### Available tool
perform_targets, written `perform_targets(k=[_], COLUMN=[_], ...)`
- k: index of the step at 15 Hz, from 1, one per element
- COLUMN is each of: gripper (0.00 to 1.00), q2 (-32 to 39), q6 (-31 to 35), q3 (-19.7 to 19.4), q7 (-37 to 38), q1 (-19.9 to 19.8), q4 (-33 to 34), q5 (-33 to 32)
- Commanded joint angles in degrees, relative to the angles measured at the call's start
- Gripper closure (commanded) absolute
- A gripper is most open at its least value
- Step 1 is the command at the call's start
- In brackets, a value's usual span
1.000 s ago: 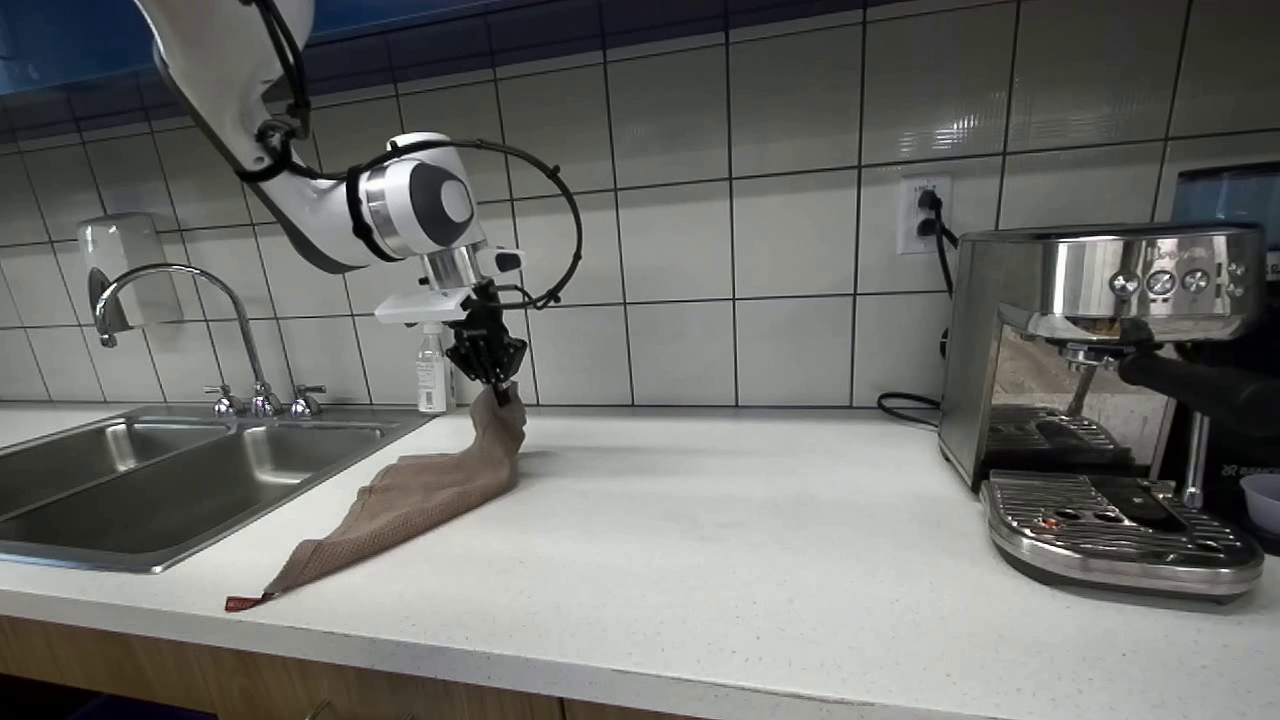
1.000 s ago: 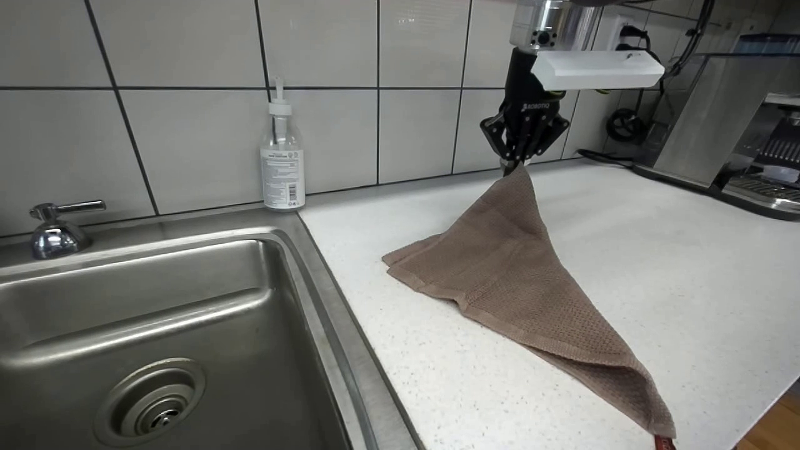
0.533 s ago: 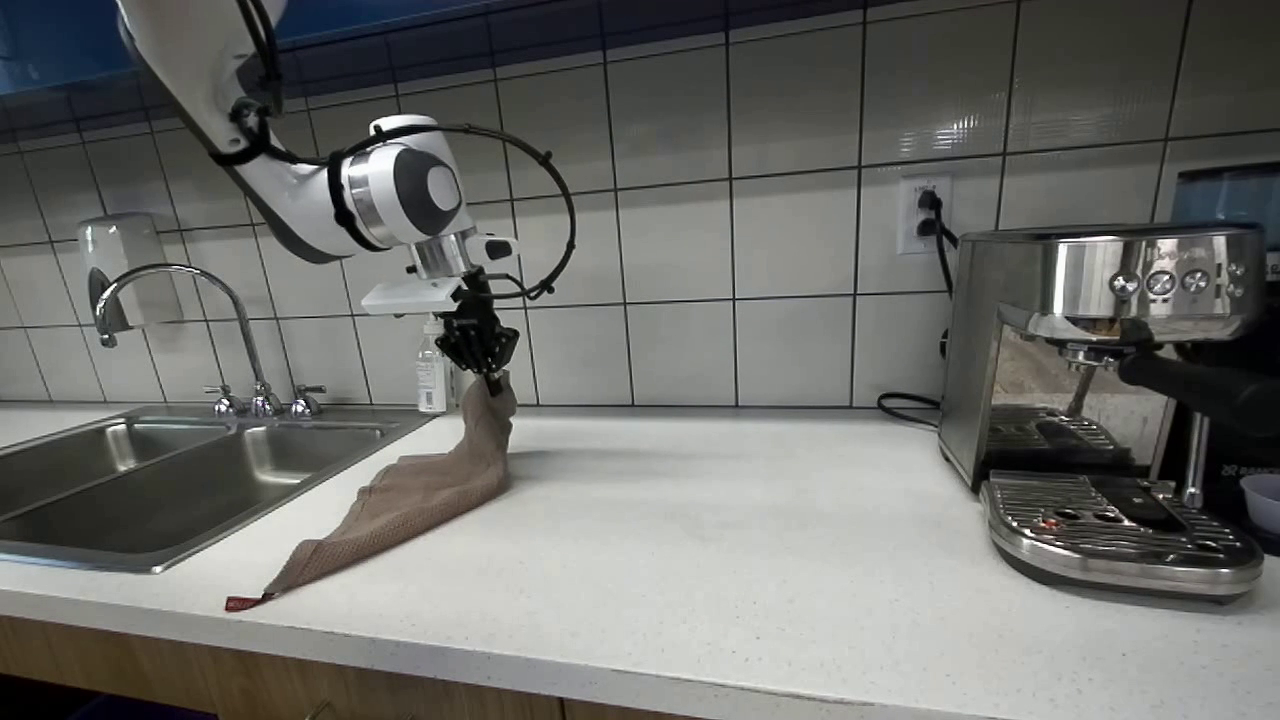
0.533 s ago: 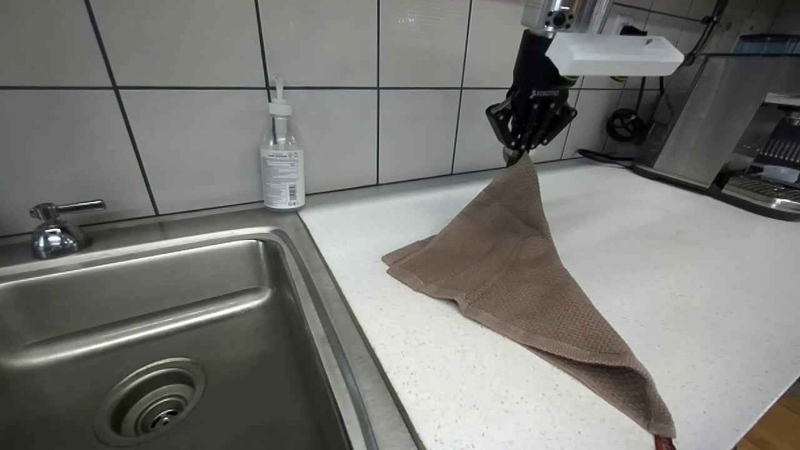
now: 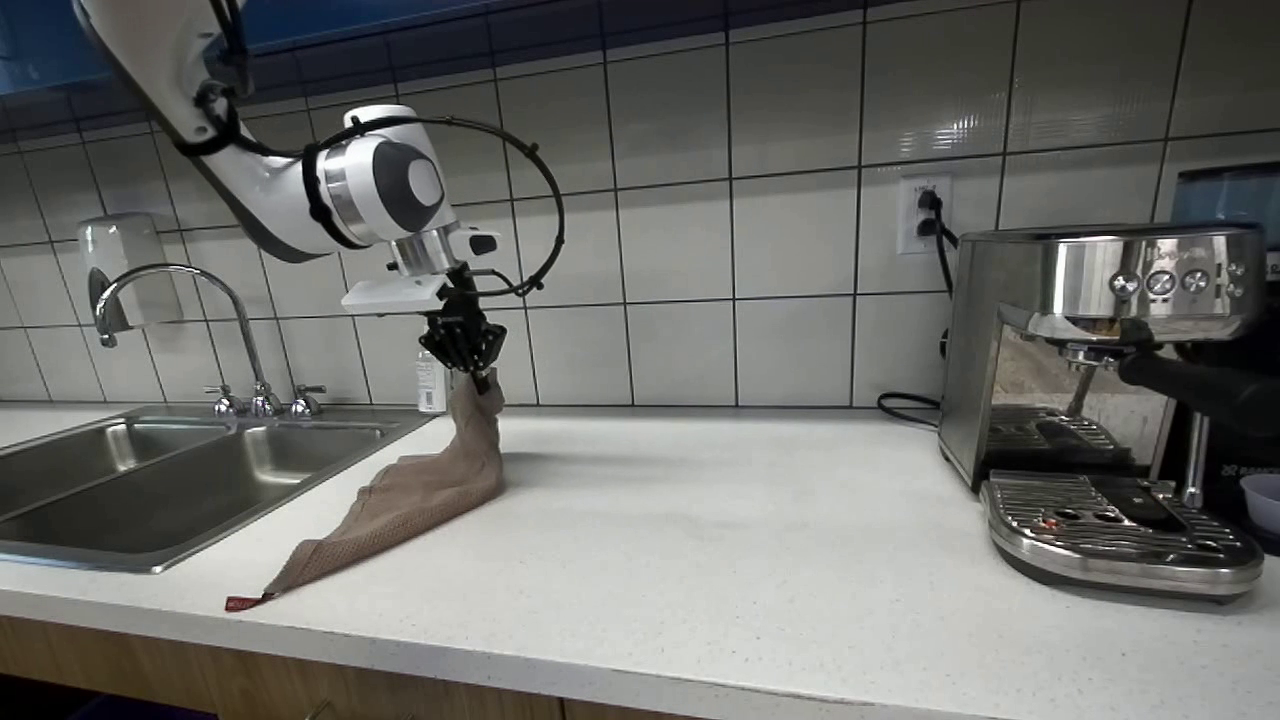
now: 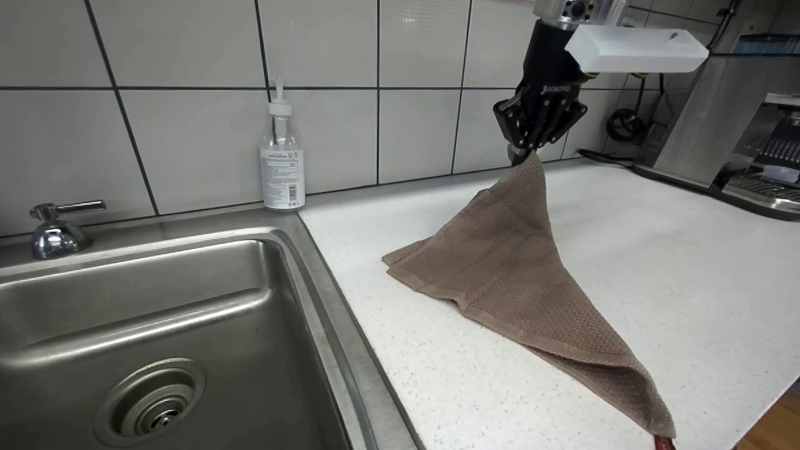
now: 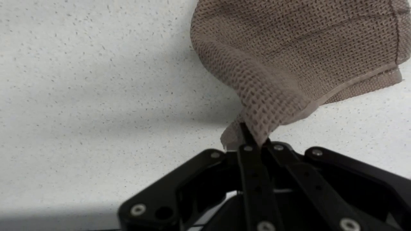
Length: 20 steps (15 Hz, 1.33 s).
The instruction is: Fold the brown towel twice
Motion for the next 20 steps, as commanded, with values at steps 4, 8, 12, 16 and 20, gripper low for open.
perform_targets(k=[4, 8, 12, 16, 20], gripper=[0.99, 0.99, 0.99, 0.99, 0.99], q2=[-6.47, -9.36, -11.8, -13.82, -15.54], q6=[2.07, 2.1, 2.01, 2.11, 2.01], q3=[1.46, 2.44, 3.29, 4.29, 5.52], q7=[1.33, 1.34, 2.06, 3.06, 4.89], q1=[-0.05, -0.43, -0.74, -0.89, -0.99], q4=[-6.83, -9.74, -12.26, -14.62, -16.75], q5=[-3.96, -4.63, -5.55, -6.5, -7.79])
